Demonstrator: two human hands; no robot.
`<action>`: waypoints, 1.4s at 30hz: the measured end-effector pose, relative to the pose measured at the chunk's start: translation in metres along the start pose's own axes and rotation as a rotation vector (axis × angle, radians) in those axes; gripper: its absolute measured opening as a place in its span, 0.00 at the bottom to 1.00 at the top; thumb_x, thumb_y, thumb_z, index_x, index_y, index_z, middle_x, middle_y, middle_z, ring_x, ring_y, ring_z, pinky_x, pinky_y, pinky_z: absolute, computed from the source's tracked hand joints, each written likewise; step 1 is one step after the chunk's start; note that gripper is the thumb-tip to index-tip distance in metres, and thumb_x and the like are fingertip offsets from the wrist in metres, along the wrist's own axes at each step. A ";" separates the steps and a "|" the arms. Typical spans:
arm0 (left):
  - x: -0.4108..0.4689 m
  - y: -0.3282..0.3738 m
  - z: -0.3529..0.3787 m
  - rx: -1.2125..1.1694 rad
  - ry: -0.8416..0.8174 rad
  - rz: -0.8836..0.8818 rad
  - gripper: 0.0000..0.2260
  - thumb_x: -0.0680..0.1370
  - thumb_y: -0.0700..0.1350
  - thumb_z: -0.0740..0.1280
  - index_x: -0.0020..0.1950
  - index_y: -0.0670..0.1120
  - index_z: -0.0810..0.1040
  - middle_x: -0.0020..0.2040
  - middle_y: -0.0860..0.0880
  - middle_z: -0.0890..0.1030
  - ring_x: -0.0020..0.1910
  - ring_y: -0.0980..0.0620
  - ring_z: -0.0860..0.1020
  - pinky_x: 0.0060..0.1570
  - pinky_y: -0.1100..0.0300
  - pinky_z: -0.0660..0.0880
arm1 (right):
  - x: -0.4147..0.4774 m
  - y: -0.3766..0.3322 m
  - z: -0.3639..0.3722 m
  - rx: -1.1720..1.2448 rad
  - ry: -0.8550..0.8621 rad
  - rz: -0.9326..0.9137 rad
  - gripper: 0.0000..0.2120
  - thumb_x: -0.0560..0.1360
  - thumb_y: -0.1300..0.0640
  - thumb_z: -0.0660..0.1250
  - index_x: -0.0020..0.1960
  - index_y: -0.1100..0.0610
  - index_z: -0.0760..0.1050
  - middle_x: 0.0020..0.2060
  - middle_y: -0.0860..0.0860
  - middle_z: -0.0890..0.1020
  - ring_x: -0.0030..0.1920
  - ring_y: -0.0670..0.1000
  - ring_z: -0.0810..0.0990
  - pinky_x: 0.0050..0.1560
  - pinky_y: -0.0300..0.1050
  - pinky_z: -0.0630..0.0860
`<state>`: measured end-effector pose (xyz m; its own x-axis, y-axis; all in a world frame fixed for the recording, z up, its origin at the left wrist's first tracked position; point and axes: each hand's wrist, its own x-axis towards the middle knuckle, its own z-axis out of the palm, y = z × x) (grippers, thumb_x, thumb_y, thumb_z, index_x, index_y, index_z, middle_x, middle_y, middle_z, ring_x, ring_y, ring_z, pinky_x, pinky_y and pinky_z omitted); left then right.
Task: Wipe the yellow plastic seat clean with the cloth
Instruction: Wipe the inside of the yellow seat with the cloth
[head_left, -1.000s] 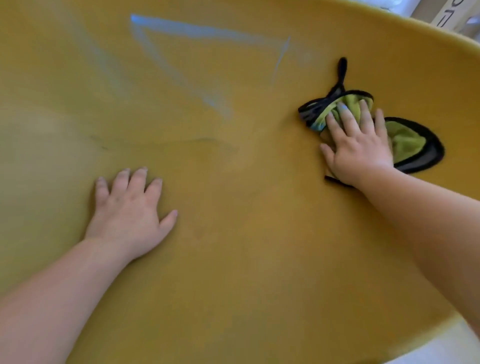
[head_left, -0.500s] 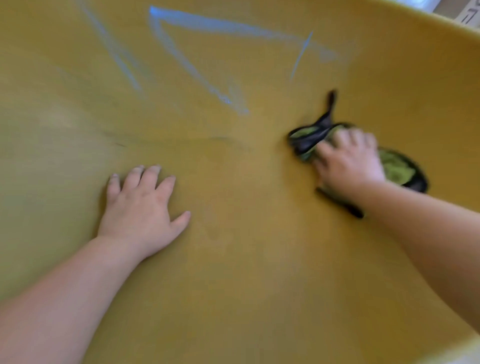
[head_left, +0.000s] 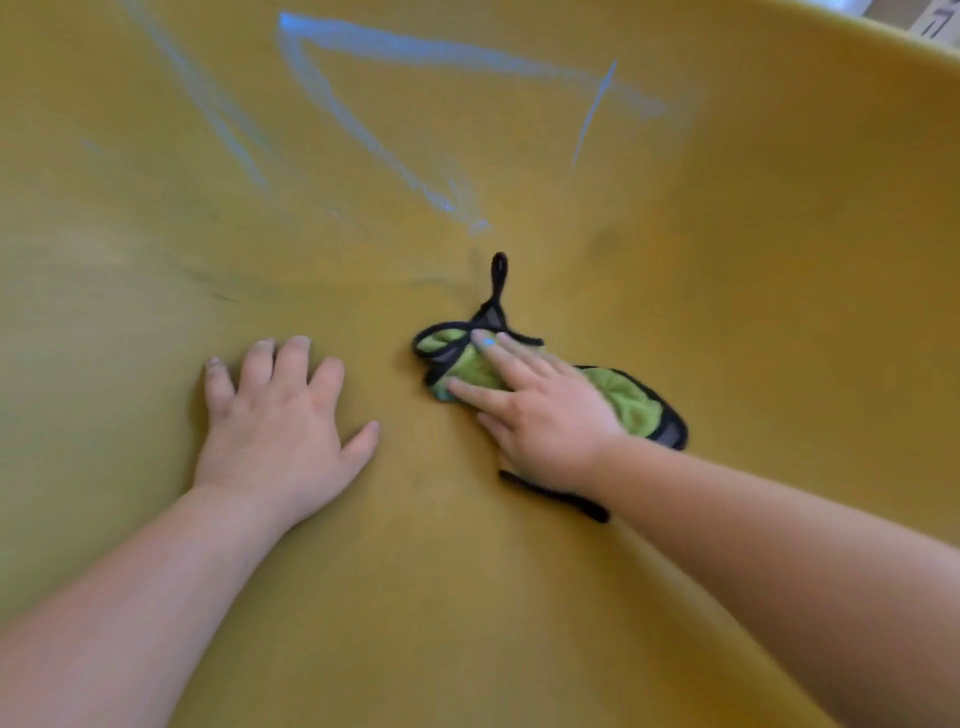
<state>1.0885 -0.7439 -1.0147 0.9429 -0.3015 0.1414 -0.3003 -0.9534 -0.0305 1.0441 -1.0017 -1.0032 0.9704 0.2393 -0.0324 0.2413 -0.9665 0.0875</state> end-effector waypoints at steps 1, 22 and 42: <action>0.000 0.000 0.000 -0.001 0.000 0.000 0.31 0.70 0.68 0.64 0.63 0.48 0.76 0.69 0.41 0.70 0.69 0.38 0.65 0.67 0.33 0.60 | -0.003 0.030 -0.006 -0.070 0.014 0.054 0.24 0.82 0.45 0.55 0.77 0.35 0.59 0.82 0.52 0.50 0.81 0.56 0.50 0.78 0.53 0.50; 0.000 -0.001 -0.002 -0.009 -0.033 -0.002 0.32 0.71 0.69 0.60 0.67 0.49 0.73 0.72 0.43 0.67 0.71 0.40 0.62 0.69 0.34 0.57 | -0.001 0.100 -0.023 -0.298 0.081 0.410 0.25 0.81 0.37 0.45 0.77 0.35 0.59 0.82 0.49 0.52 0.81 0.60 0.47 0.76 0.63 0.47; 0.012 -0.036 -0.057 0.100 -0.194 -0.066 0.19 0.76 0.57 0.59 0.63 0.50 0.74 0.66 0.45 0.71 0.67 0.43 0.67 0.66 0.44 0.64 | -0.006 0.067 -0.015 -0.234 -0.045 0.341 0.30 0.79 0.33 0.36 0.80 0.36 0.45 0.82 0.51 0.42 0.81 0.61 0.37 0.78 0.65 0.39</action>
<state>1.1022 -0.7124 -0.9552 0.9730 -0.2263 -0.0459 -0.2304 -0.9648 -0.1265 1.0550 -1.0668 -0.9819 0.9949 -0.1006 -0.0051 -0.0935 -0.9412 0.3247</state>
